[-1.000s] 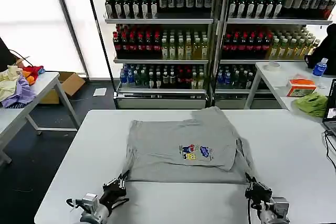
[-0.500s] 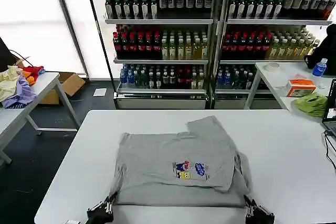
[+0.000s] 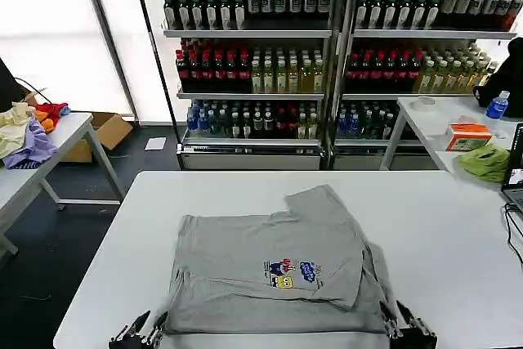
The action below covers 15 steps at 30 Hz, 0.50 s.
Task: Fold and organize the clothes.
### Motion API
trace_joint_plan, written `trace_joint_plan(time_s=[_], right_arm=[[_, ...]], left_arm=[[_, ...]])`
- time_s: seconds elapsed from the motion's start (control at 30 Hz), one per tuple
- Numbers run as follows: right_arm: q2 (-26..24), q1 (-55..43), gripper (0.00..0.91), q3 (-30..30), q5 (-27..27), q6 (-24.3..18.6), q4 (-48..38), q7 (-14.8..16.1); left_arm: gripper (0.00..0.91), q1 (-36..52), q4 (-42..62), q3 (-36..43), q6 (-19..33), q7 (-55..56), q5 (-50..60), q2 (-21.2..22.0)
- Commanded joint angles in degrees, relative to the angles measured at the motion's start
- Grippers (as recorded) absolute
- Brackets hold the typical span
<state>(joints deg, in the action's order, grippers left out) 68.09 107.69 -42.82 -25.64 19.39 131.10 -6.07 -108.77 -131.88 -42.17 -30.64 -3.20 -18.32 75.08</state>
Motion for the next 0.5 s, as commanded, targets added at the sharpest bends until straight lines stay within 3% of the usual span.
trace_joint_plan(time_s=[0.03,0.13,0.23,0.4,0.5], right_arm=[[-3.6,-7.6,0.907,-7.1,-7.4,-0.4,-0.7,0.2],[-7.5,-15.8,0.907,-5.5,-8.9,-0.2,-5.1,-0.7],[-10.6,-27.5,0.907,-1.5,-9.3,0.9,-11.6,1.0],[-13.2,-46.4,0.907,9.8,-8.5,4.4,-27.0,10.5],[-12.8,-56.7,0.907,16.1,-8.1,4.8,-34.5,13.7]], left_arm=[[0.907,5.3,1.0,-5.8,-2.4,-0.1,-2.5,-2.0],[0.907,10.1,5.8,-5.8,1.3,-3.5,-5.4,-5.5],[0.907,16.5,11.6,-3.2,4.0,-6.8,-5.5,-10.5],[0.907,29.4,22.9,2.2,3.8,-9.4,-7.5,-15.6],[0.907,36.2,28.4,6.7,3.9,-11.0,-7.8,-18.2]])
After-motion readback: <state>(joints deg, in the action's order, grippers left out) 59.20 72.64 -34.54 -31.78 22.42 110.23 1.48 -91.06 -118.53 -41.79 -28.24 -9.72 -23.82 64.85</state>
